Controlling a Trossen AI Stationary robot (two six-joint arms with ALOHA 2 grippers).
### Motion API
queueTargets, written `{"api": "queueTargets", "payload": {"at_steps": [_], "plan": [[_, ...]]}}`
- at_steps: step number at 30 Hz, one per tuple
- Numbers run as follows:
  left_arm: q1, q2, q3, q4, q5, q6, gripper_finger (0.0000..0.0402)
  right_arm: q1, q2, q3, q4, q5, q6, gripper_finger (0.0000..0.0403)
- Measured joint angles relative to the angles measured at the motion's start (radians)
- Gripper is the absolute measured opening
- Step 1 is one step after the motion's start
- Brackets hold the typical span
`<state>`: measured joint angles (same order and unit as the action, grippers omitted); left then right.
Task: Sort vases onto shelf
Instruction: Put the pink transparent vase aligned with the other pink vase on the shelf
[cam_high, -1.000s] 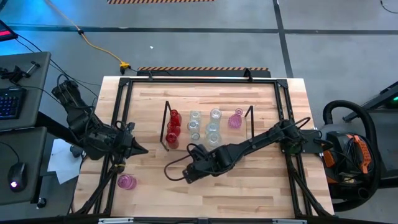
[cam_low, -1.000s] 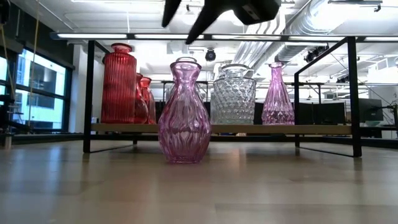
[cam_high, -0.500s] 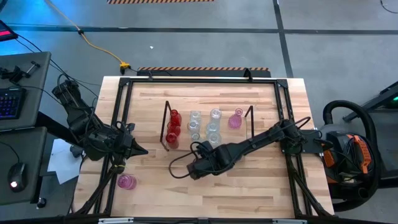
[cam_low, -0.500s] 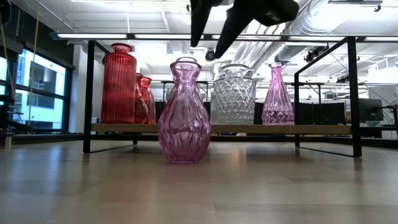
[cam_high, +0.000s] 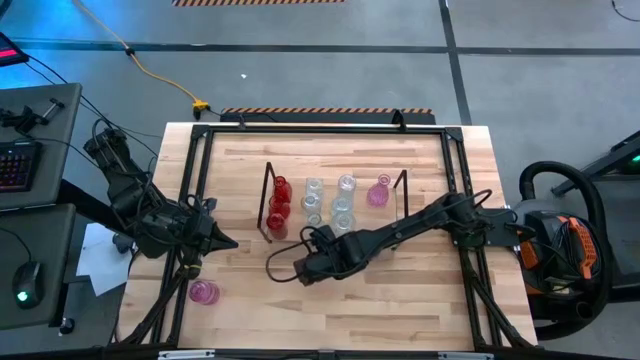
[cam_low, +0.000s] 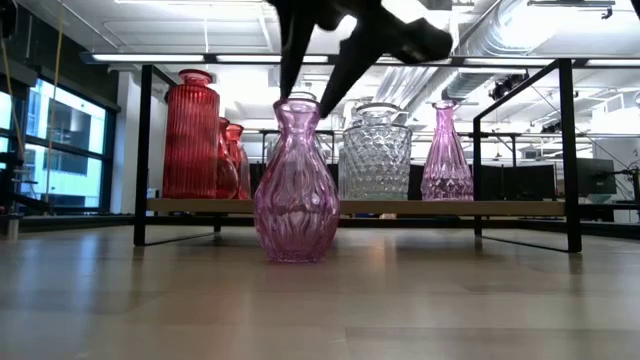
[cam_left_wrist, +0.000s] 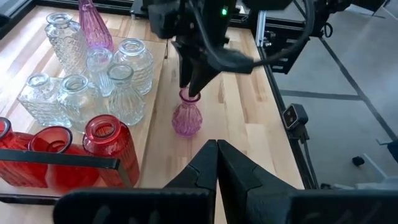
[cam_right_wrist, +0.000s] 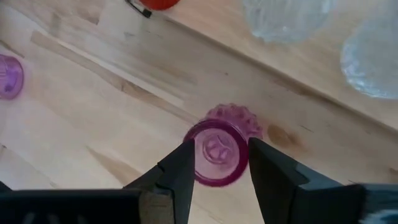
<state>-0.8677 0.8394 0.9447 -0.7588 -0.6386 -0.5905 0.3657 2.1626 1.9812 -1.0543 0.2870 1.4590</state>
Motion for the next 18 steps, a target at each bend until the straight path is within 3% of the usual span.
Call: {"api": "queueTargets", "payload": {"at_steps": [11,18], "plan": [[-0.019,0.000,0.000,0.000,0.004,-0.008,0.0000,0.001,0.033,0.000,-0.007,-0.037,0.002,0.0127],[-0.024,0.000,0.000,0.000,0.000,-0.008,0.0000,0.001,0.037,0.000,-0.028,-0.067,-0.027,0.0077]]}}
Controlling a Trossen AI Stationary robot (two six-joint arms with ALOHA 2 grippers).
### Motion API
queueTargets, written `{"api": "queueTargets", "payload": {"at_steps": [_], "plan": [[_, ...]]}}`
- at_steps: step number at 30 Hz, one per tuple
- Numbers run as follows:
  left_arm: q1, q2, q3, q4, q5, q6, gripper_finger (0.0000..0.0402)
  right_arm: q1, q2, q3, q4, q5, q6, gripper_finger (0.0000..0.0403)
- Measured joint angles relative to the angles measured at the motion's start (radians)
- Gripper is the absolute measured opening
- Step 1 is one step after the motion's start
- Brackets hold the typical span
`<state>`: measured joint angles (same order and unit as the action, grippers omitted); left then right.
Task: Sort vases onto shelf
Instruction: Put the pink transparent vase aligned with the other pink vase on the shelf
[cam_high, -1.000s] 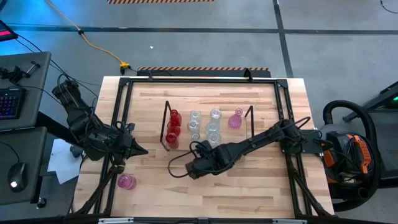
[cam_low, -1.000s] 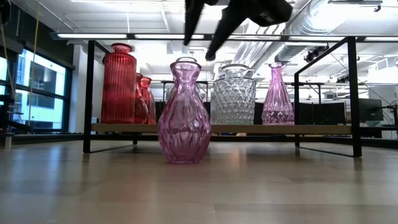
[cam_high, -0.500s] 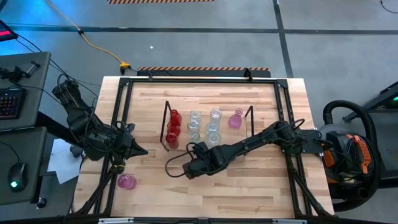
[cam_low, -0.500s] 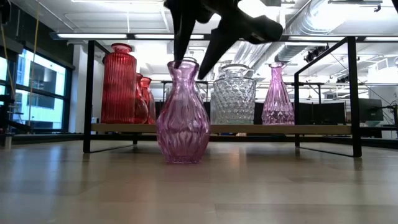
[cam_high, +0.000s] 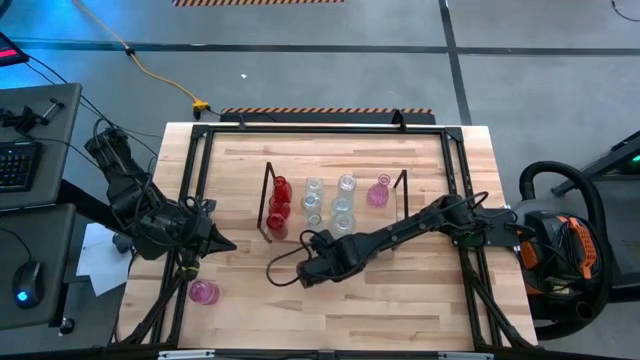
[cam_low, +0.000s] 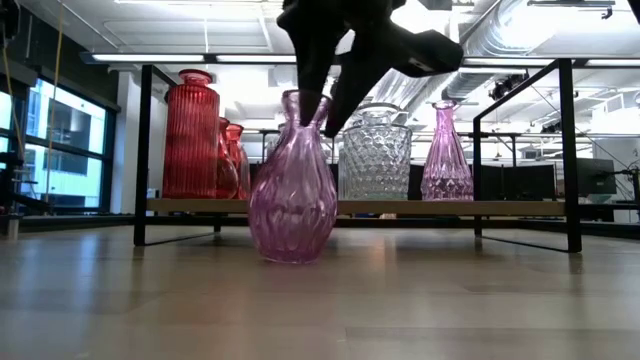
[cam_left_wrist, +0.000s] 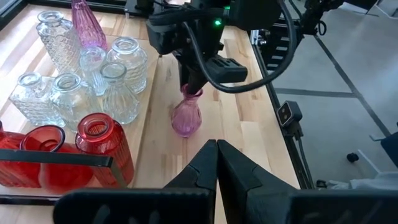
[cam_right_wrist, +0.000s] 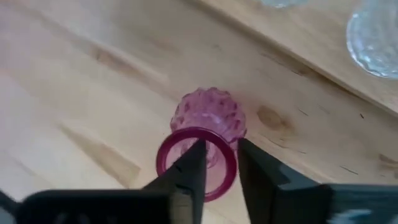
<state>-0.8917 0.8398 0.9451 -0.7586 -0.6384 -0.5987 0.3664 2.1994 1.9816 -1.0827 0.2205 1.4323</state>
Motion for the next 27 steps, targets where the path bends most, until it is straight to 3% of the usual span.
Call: {"api": "queueTargets", "payload": {"at_steps": [5,19,27], "plan": [[0.000,0.000,0.000,-0.001,-0.005,0.000,0.0000,0.006,0.003,0.001,0.030,-0.020,-0.105,0.0009],[0.000,0.000,0.000,-0.001,-0.010,0.015,0.0000,0.063,0.001,0.058,0.014,-0.154,-0.063,0.0004],[0.000,0.000,0.000,-0.005,-0.021,0.027,0.0000,0.091,-0.001,0.296,-0.386,-0.154,0.017,0.0002]]}}
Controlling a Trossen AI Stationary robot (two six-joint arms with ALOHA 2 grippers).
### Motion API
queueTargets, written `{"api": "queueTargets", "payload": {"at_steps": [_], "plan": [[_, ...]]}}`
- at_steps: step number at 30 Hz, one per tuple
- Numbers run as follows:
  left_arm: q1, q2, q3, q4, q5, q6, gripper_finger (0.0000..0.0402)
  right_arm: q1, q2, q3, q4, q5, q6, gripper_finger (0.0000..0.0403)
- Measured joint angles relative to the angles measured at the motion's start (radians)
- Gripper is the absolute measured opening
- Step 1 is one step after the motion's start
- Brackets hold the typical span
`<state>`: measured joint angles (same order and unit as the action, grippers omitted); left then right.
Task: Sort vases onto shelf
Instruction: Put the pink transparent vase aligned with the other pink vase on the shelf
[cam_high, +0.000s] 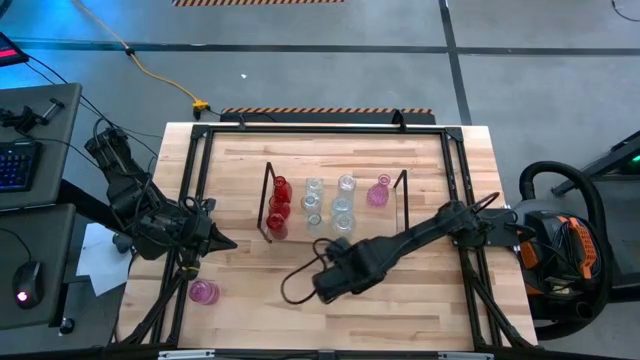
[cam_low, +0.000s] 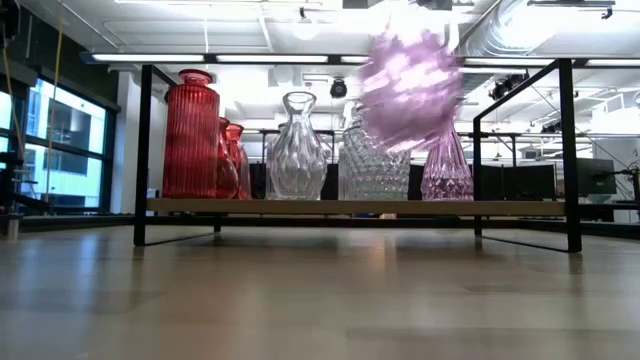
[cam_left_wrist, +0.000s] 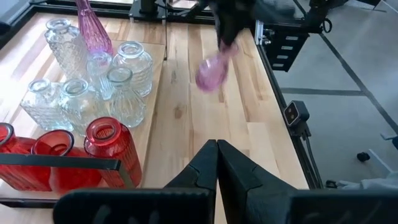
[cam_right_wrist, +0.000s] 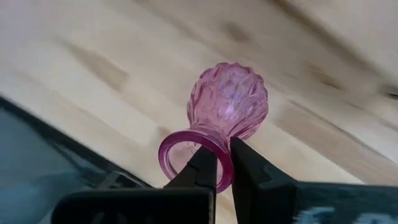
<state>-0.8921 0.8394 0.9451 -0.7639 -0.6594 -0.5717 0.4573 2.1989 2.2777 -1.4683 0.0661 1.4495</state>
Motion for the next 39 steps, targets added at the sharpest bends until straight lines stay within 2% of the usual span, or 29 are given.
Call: {"api": "queueTargets", "payload": {"at_steps": [2,9,17,25,28,31,39], "plan": [[0.000,0.000,0.000,-0.001,0.000,0.000,0.0000,0.003,-0.001,0.069,-0.120,-0.011,0.024,0.0002],[0.000,0.001,0.000,-0.002,-0.003,0.000,0.0000,-0.008,-0.088,0.034,-0.105,-0.019,-0.013,0.0001],[0.000,0.000,0.000,-0.002,-0.003,-0.026,0.0000,-0.028,-0.096,0.025,-0.103,0.004,-0.022,0.0000],[0.000,0.000,0.000,-0.002,-0.003,-0.026,0.0000,-0.068,-0.107,0.036,-0.014,-0.049,-0.229,0.0000],[0.000,0.000,0.000,-0.002,-0.003,-0.026,0.0000,-0.086,-0.114,0.078,-0.038,-0.048,-0.322,0.0000],[0.000,0.000,0.000,-0.001,-0.003,-0.027,0.0000,-0.106,-0.160,0.053,-0.082,-0.052,-0.327,0.0000],[0.000,0.001,0.000,0.006,-0.010,-0.054,0.0000,-0.126,-0.350,0.017,-0.101,0.080,-0.356,0.0000]]}}
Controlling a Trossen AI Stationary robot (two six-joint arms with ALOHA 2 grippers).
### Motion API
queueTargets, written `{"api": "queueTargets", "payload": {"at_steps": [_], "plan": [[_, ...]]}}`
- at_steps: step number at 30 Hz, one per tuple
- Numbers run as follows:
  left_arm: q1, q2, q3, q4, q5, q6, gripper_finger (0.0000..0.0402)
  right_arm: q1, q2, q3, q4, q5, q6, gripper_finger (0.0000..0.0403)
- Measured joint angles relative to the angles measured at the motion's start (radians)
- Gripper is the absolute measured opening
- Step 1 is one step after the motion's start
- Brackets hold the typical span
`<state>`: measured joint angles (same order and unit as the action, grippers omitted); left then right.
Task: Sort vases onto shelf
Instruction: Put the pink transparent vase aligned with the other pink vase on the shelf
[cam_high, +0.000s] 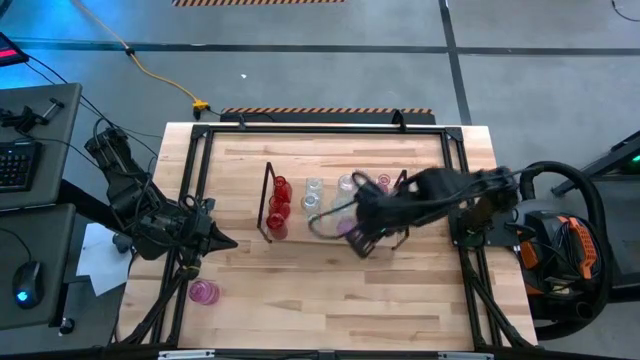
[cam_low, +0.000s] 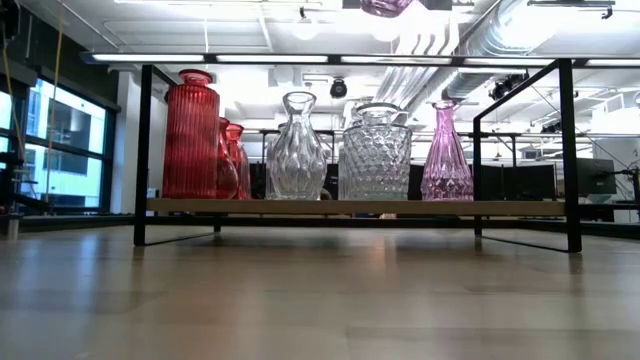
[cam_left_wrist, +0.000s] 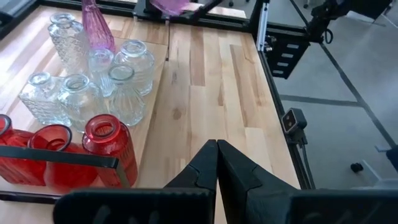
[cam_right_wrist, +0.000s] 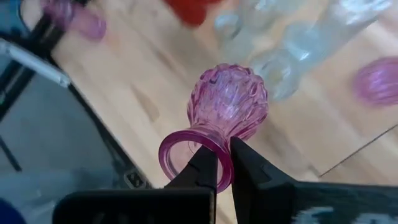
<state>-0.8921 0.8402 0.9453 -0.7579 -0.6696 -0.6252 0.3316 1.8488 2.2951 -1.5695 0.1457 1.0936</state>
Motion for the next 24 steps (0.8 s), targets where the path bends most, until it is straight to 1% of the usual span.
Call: {"api": "queueTargets", "payload": {"at_steps": [2,4,6,10,15,18,20,22,24], "plan": [[0.000,-0.001,0.000,0.002,-0.016,-0.005,0.0000,-0.009,-0.055,-0.049,0.002,0.027,0.006,0.0000],[0.000,0.000,0.000,0.001,-0.034,-0.019,0.0000,-0.016,-0.117,-0.132,0.000,0.029,0.024,0.0000],[0.000,-0.001,0.000,0.002,-0.050,-0.027,0.0000,-0.014,-0.183,-0.247,-0.001,0.019,0.046,0.0000],[0.000,-0.001,0.000,0.002,-0.058,-0.037,0.0000,-0.018,-0.314,-0.484,0.013,-0.039,0.094,0.0000],[0.002,-0.001,0.000,0.002,-0.117,-0.069,0.0000,-0.049,-0.453,-0.684,0.226,-0.042,0.100,0.0000],[0.002,-0.001,0.000,0.002,-0.139,-0.080,0.0000,-0.078,-0.485,-0.768,0.279,-0.058,0.086,0.0000],[0.002,-0.001,0.000,0.002,-0.145,-0.087,0.0000,-0.102,-0.488,-0.818,0.267,-0.105,0.072,0.0000],[0.002,-0.001,0.000,0.002,-0.151,-0.099,0.0000,-0.127,-0.488,-0.860,0.279,-0.129,0.041,0.0000],[0.002,-0.001,0.000,0.002,-0.159,-0.105,0.0000,-0.155,-0.488,-0.898,0.362,-0.132,0.005,0.0000]]}}
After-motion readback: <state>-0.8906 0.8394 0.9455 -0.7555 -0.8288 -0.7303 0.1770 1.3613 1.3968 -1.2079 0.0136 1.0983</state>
